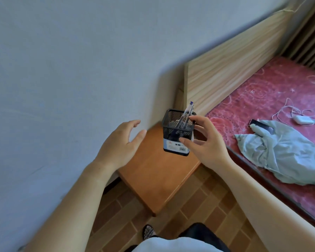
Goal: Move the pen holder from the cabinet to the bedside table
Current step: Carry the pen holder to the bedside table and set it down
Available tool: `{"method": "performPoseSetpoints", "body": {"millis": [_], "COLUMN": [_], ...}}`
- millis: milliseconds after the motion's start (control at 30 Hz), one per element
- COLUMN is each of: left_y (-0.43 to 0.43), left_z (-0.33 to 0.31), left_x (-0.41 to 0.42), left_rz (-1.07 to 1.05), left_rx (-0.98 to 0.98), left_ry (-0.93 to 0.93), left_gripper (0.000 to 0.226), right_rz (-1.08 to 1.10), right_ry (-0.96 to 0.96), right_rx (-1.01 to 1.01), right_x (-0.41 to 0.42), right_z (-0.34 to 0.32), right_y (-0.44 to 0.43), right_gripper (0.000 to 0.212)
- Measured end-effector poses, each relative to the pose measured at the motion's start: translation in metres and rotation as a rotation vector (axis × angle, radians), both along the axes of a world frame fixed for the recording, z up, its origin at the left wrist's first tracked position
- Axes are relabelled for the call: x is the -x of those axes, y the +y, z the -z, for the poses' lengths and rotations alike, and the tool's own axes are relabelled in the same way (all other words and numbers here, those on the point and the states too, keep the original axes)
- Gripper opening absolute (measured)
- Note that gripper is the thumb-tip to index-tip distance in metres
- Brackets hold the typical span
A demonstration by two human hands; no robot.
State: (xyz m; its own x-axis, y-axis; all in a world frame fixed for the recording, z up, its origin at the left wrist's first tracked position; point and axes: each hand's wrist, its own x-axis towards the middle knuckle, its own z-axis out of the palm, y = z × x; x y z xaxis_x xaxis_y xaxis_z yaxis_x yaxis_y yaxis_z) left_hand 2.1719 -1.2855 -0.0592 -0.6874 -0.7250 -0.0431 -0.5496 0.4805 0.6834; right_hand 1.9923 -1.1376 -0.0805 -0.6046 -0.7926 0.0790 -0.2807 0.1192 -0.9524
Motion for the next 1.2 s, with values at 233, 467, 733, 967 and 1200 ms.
{"method": "performPoseSetpoints", "body": {"millis": [233,467,733,967,1200], "left_y": [-0.046,-0.069,-0.09,-0.107,-0.119], "left_z": [0.017,0.047,0.102,0.183,0.297], "left_x": [0.06,0.132,0.197,0.204,0.209], "left_rz": [-0.046,-0.256,-0.445,-0.432,-0.414], "left_rx": [-0.006,-0.065,-0.155,-0.204,-0.155], "left_ry": [0.01,-0.011,-0.057,-0.139,-0.261], "left_gripper": [0.048,0.047,0.045,0.045,0.049], "right_rz": [-0.113,-0.374,-0.58,-0.615,-0.592], "right_ry": [0.045,0.049,0.056,0.015,0.033], "right_rx": [-0.078,-0.147,-0.26,-0.32,-0.269], "right_x": [0.073,0.17,0.248,0.249,0.249], "right_z": [0.013,0.041,0.105,0.195,0.303], "right_y": [-0.06,-0.127,-0.188,-0.217,-0.244], "right_gripper": [0.053,0.055,0.055,0.056,0.057]}}
